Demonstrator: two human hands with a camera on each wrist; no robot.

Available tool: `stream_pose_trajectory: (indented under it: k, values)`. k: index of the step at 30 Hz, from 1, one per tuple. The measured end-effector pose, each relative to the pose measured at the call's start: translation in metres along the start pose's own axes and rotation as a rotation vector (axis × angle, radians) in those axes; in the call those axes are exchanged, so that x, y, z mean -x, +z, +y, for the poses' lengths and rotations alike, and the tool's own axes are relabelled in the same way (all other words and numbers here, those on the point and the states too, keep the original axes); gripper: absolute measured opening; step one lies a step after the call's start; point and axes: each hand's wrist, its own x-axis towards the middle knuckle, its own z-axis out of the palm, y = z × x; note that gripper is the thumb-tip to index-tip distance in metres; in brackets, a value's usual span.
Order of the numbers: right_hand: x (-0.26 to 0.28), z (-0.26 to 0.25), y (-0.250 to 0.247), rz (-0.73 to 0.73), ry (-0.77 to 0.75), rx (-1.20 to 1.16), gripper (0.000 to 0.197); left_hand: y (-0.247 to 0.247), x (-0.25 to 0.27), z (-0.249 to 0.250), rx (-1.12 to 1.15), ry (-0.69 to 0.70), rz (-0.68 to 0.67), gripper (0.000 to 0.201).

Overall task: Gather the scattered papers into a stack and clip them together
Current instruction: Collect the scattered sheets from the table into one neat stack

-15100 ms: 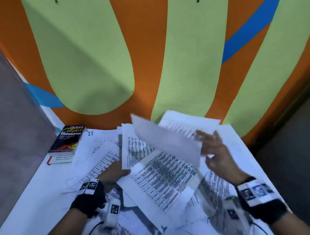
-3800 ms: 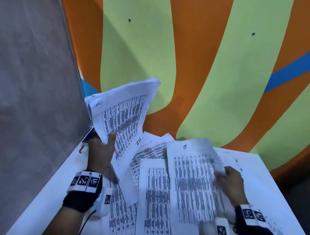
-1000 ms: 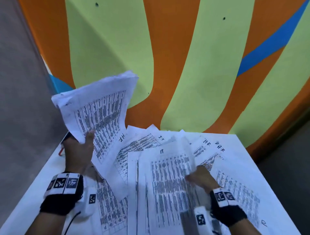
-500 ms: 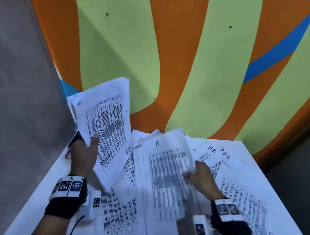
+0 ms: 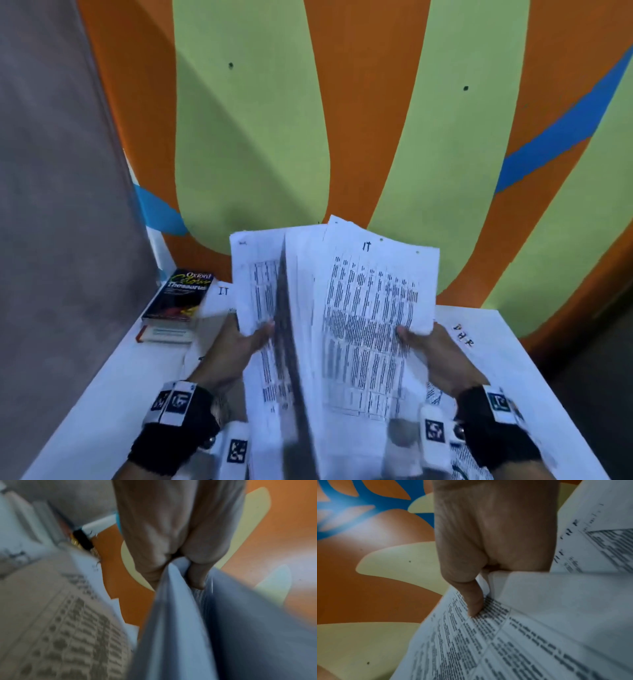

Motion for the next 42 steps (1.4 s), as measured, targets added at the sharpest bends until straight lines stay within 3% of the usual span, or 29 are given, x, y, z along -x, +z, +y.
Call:
stream_pose_trajectory:
  k: [3,5,7,10,13,16,19,21,24,26,30,34,38,42]
  values:
    - [-0.003,0.013,0.007,-0.005,0.08,-0.085,0.031,0.01,0.003,0.003,0.064,-0.047,-0.141,0.036]
    - [-0.004,0.018,0.011,-0.027,0.101,-0.103,0.026,0.013,0.003,0.002,0.105,-0.092,-0.165,0.028]
    - [-0.003,0.017,0.015,-0.002,0.073,-0.045,0.032,0.015,0.003,0.002,0.147,-0.134,-0.112,0.033]
    - [0.001,0.006,0.026,0.131,-0.088,0.076,0.031,0.018,0.001,0.001,-0.012,0.009,-0.064,0.05]
    - [0.008,-0.012,0.034,0.216,-0.3,0.11,0.038,0.02,-0.002,0.015,-0.073,0.127,0.037,0.033]
    - [0.015,-0.031,0.033,0.153,-0.438,0.117,0.056,0.016,-0.01,0.025,-0.077,0.175,0.063,0.025]
    - [0.016,-0.035,0.036,0.046,-0.434,0.106,0.059,0.017,-0.014,0.025,-0.003,0.118,-0.033,0.047]
    - [0.016,-0.028,0.039,0.051,-0.418,0.082,0.059,0.026,-0.012,0.02,0.014,0.093,-0.055,0.053]
    - [0.014,-0.014,0.041,0.145,-0.42,0.08,0.05,0.038,-0.01,0.009,0.086,0.067,0.026,0.039]
    - [0.012,-0.012,0.044,0.168,-0.43,0.071,0.047,0.043,-0.011,0.01,0.098,0.064,0.064,0.04]
    - [0.012,-0.023,0.046,0.149,-0.497,0.065,0.068,0.046,-0.017,0.019,0.054,0.108,0.099,0.037]
    - [0.019,-0.035,0.045,0.256,-0.69,0.194,0.081,0.044,-0.017,0.011,0.042,0.111,0.127,0.041]
    - [0.017,-0.047,0.048,0.277,-0.939,0.458,0.073,0.05,-0.015,0.005,0.023,0.094,0.125,0.032]
    - [0.012,-0.058,0.048,0.266,-0.932,0.611,0.053,0.057,-0.013,-0.002,-0.021,0.056,0.144,0.025]
